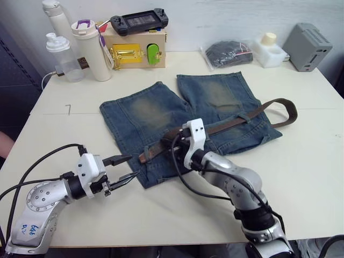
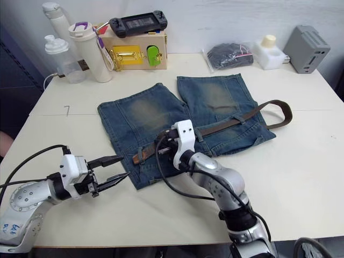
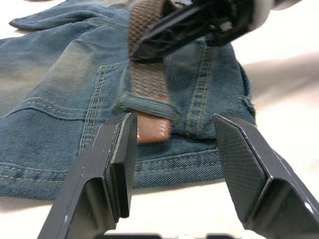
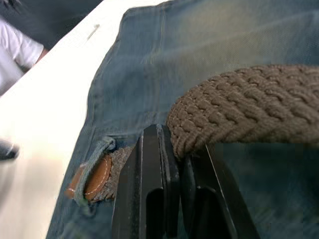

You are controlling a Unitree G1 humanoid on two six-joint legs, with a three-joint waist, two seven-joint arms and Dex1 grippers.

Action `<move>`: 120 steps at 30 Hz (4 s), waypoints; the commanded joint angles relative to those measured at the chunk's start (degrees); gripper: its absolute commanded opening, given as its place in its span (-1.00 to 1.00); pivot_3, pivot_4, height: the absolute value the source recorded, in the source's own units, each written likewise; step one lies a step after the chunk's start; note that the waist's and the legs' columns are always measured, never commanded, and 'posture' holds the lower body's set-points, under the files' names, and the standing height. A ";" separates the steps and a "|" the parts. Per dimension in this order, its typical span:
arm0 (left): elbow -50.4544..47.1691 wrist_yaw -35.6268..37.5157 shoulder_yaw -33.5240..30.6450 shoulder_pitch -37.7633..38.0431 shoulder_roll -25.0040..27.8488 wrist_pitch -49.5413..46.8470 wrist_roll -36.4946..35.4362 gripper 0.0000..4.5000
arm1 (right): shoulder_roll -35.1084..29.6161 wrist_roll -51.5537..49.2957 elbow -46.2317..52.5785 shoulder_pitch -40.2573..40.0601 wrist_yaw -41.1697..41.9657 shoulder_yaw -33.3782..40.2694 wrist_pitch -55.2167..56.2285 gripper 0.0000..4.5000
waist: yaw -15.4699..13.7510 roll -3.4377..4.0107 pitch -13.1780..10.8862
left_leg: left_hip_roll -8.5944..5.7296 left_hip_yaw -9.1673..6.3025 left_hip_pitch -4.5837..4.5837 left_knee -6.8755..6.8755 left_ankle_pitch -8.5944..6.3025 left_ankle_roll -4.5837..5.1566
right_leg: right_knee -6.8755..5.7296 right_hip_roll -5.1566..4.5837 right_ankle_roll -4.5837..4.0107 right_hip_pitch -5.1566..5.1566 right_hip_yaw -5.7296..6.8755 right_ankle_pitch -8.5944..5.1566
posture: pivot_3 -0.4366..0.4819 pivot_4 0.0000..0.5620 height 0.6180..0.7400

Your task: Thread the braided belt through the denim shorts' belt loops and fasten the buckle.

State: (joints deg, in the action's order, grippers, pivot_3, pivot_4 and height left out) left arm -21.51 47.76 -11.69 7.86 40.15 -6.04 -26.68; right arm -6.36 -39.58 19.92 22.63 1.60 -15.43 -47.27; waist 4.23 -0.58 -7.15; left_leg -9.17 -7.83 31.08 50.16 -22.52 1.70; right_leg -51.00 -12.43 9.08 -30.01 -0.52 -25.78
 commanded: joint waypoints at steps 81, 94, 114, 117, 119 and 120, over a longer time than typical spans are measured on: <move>74.24 -27.40 -6.04 8.11 34.33 81.93 48.31 -1.00 | -21.73 13.42 4.67 -2.99 19.12 3.97 -11.06 -0.98 | -0.78 -0.76 0.88 | 0.33 0.37 -0.67 -0.34 -0.18 -0.08 | 0.48 0.02 -0.05 0.39 0.15 -0.05 | -0.05 -0.47 -0.56; 71.40 -28.59 2.42 -0.31 36.50 82.69 35.08 0.58 | -20.96 14.80 2.61 -1.69 20.57 3.91 -10.53 -1.00 | -1.51 -0.99 1.02 | 0.25 0.35 -0.76 -0.21 -0.23 0.01 | 0.30 0.04 -0.04 0.24 0.14 -0.05 | -0.05 -0.47 -0.56; -1.93 -8.75 23.44 -10.14 19.36 13.66 -2.64 1.00 | -37.40 -1.63 0.93 6.04 41.18 25.11 -16.66 -0.57 | -2.12 0.22 0.19 | 0.29 0.63 -0.46 -0.26 -0.10 0.12 | 1.10 0.00 -0.04 0.64 0.12 -0.05 | -0.05 -0.47 -0.56; -0.47 -5.84 24.88 -12.13 15.24 12.80 1.20 1.00 | -44.73 2.60 -2.96 5.59 48.48 25.29 -6.92 0.00 | -2.63 0.17 0.17 | 0.31 0.72 -0.46 -0.26 -0.10 0.13 | 1.19 -0.01 -0.04 0.63 0.13 -0.04 | -0.05 -0.47 -0.56; 0.45 -4.21 25.17 -13.11 12.88 12.18 2.66 1.00 | -49.71 9.37 -5.95 4.22 53.67 21.98 4.55 0.50 | -2.68 0.16 0.15 | 0.32 0.73 -0.46 -0.22 -0.10 0.13 | 1.24 -0.03 -0.04 0.66 0.16 -0.04 | -0.05 -0.47 -0.56; 1.33 -3.46 25.75 -13.70 11.85 12.22 4.50 1.00 | -52.71 15.80 -8.37 2.92 55.90 18.71 13.91 0.63 | -2.69 0.16 0.15 | 0.34 0.78 -0.46 -0.24 -0.09 0.14 | 1.31 -0.07 -0.03 0.67 0.18 -0.04 | -0.05 -0.47 -0.56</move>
State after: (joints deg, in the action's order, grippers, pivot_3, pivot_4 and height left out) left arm -20.47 42.88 13.80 -4.90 52.82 6.06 -24.46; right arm -56.00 -31.76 13.90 26.74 53.08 6.33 -46.31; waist 1.54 -0.43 -7.00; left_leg -8.83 -7.02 30.62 49.92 -22.62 1.84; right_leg -49.67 -12.51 9.05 -29.35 -0.34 -25.82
